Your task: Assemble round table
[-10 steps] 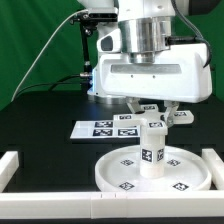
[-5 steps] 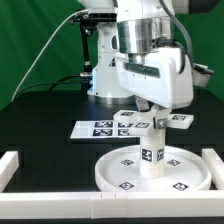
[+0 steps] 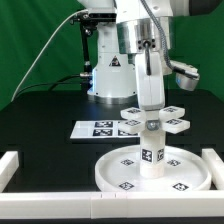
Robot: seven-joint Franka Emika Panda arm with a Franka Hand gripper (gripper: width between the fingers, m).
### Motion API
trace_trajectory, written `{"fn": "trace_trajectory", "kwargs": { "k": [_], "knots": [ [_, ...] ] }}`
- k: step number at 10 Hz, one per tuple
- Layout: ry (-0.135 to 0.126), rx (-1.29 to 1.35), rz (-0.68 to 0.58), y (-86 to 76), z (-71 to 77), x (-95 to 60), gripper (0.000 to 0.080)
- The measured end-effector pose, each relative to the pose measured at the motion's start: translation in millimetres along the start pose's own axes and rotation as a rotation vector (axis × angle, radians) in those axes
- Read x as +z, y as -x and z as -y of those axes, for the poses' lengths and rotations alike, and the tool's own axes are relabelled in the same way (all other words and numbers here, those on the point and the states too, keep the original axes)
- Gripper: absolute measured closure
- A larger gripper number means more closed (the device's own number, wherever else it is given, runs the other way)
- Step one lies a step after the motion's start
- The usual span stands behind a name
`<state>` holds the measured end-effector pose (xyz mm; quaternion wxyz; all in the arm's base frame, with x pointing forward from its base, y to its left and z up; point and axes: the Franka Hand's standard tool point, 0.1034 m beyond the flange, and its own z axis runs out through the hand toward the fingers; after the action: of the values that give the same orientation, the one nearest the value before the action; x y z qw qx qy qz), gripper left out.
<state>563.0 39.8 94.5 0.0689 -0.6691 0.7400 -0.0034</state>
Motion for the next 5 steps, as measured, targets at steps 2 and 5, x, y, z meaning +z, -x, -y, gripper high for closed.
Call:
{"fn": "trace_trajectory", "kwargs": {
  "k": [2, 5],
  "knots": [
    [0.014, -0.086, 0.015, 3.5, 1.3, -7.3, 0.0175],
    [0.039, -0.328, 0.052, 13.1, 2.0, -27.7, 0.0151]
  ]
}}
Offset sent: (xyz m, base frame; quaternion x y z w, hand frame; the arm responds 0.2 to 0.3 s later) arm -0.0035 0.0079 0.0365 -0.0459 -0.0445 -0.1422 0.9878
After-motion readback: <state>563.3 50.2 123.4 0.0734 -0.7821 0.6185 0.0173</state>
